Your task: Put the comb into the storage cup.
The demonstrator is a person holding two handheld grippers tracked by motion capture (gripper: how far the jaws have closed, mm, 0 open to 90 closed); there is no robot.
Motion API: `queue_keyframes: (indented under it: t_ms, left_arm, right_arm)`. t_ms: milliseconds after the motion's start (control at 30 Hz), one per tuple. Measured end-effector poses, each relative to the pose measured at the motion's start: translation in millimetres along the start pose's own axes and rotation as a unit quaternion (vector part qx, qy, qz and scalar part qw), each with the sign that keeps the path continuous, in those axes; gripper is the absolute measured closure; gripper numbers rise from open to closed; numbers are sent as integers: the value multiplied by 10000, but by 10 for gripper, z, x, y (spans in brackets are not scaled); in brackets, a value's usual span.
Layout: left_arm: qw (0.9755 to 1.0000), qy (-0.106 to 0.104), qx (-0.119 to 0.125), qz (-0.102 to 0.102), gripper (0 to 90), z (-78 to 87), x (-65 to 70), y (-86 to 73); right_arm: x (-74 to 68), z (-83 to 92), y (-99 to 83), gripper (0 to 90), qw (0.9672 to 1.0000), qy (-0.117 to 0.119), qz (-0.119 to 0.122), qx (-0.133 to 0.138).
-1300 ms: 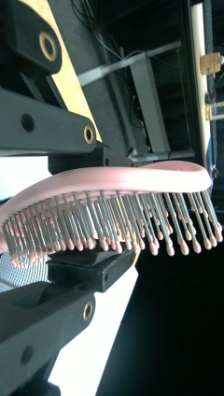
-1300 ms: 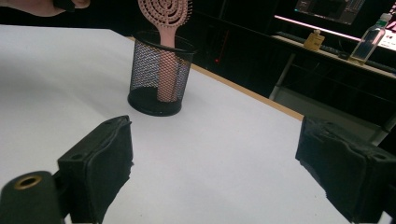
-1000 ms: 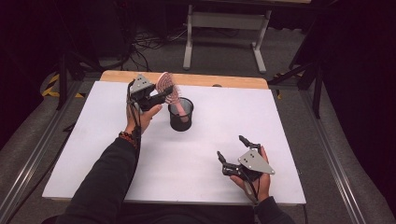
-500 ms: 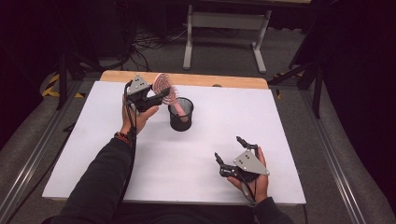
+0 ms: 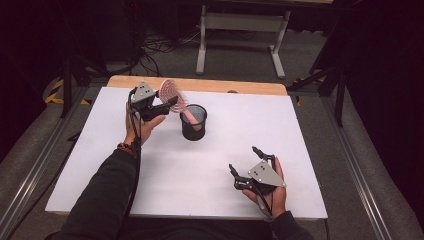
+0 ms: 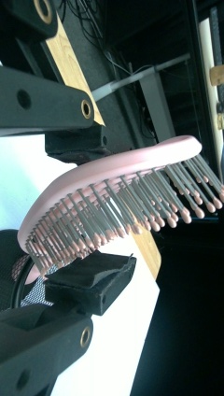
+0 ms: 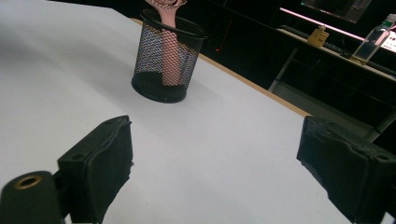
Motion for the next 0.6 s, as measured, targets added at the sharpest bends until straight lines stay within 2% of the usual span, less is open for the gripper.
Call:
queue_keyframes:
  t_ms: [167,267,400,600]
  left_arm:
    - [9999,56,-84,-98,408,5,12,14]
    - [9995,215,-66,-224,383,27,17,23]
    - [9989,313,-48,-337,344,49,16,30]
    - [9987,263,-33,-434,307,76,0,41]
  right_arm:
    - [7,2,-1,106,10000,7,-10,4]
    - [8,1,-1,106,10000,7,-10,4]
    - [4,0,-2,106,10000,14,-3,-8]
    - [-1,5,2,110,10000,26,13,1]
Point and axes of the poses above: each handheld gripper's, and its own axes: z roughly backward along the jaws, y roughly out of its top, x roughly to its right, the point moved 1 cm from there along -z, roughly forward along the jaws, and after that the axes turned 5 degrees about -z, right-handed, at the moved point
